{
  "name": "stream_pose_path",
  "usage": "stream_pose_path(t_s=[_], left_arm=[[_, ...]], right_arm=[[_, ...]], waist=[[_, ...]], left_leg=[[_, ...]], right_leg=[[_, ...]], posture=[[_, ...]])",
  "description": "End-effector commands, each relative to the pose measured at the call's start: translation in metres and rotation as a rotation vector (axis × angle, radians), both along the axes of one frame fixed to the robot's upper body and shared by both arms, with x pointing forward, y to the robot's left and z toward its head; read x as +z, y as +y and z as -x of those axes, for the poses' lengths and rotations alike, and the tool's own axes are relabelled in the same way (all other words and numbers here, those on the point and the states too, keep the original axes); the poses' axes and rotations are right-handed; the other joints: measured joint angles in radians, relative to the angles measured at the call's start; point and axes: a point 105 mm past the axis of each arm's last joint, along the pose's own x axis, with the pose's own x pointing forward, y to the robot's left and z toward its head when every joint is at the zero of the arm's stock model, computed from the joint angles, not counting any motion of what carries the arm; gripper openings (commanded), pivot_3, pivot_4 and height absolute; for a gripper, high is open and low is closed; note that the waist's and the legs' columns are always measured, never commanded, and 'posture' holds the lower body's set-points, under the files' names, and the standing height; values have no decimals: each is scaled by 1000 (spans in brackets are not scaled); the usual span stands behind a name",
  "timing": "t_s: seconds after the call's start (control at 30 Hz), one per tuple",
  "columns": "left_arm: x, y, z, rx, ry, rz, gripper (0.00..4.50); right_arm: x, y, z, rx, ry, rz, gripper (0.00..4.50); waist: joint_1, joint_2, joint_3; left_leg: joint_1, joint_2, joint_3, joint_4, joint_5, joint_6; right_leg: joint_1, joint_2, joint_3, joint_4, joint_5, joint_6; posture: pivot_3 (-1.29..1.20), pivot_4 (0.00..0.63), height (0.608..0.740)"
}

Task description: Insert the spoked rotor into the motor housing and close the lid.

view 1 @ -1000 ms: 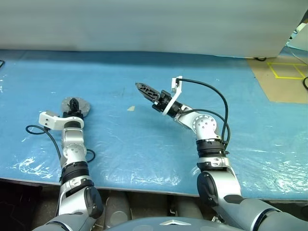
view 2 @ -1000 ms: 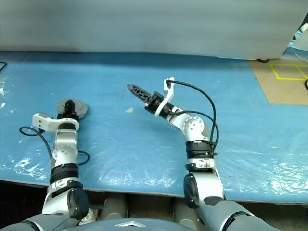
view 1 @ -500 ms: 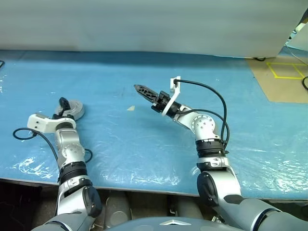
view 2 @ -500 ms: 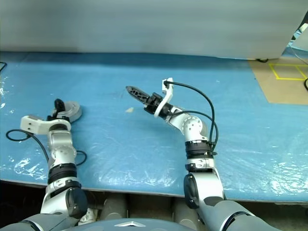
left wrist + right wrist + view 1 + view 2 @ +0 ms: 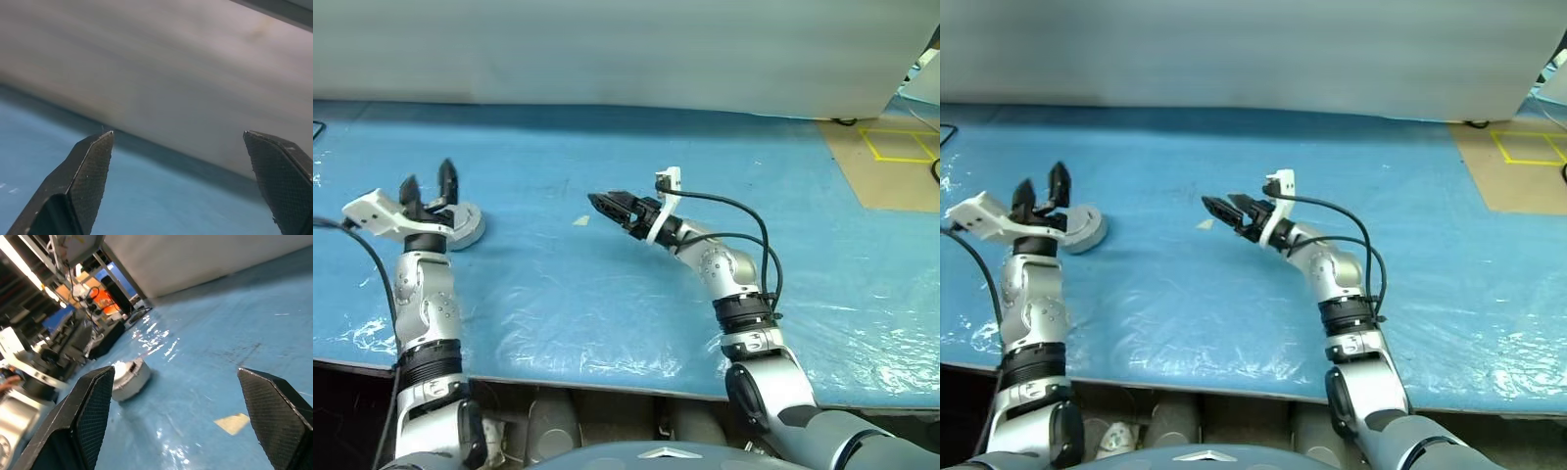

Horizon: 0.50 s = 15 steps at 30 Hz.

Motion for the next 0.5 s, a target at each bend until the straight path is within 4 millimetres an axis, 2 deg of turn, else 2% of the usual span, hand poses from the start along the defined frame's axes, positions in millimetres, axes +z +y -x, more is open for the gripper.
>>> stream_pose_path(t_s=[0.03, 0.1, 0.17, 0.2, 0.33, 0.43, 0.5], left_arm=[[-2, -57, 6, -269, 18, -268, 4470], [-12, -84, 11, -407, 41, -370, 4470], [-16, -98, 14, -478, 46, -392, 4491], [-17, -102, 16, -506, 47, -396, 4491], [-25, -116, 21, -596, 64, -396, 4491], [-38, -125, 27, -653, 105, -440, 4491], [-41, -127, 26, -658, 117, -435, 4491]], right_arm=[[13, -9, 3, -15, -130, 55, 4257], [12, -20, 5, -36, -238, 180, 4257], [8, -22, 16, 22, -387, 341, 4379], [9, -23, 20, 30, -415, 364, 4379], [10, -35, 23, -22, -388, 319, 4379], [-7, -50, 22, -91, -402, 417, 4379], [-8, -55, 22, -132, -377, 388, 4379]], waist=[[0, 0, 0], [0, 0, 0], [-1, 1, 0], [-1, 1, 0], [-12, 1, 0], [-8, 1, 0], [-6, 1, 0]], left_leg=[[1, 0, 0, 0, 0, 0], [1, 0, 1, 0, 0, 0], [1, -1, 1, 0, 0, 0], [1, 0, 1, 1, 0, 0], [4, 1, 2, 0, 0, 0], [5, 0, 3, 0, 0, 0], [5, -1, 4, 0, 0, 0]], right_leg=[[0, 0, 0, 0, 0, 0], [0, 0, 1, 0, -2, -3], [0, 0, 1, 0, -2, -3], [0, 0, 1, 0, -2, -3], [0, 1, 3, 2, -2, -3], [0, 0, 3, 4, -2, -4], [0, 0, 3, 3, -2, -4]], posture=[[0, 150, 740], [0, 150, 740], [0, 150, 740], [0, 150, 740], [0, 150, 740], [0, 150, 740], [0, 150, 740]])
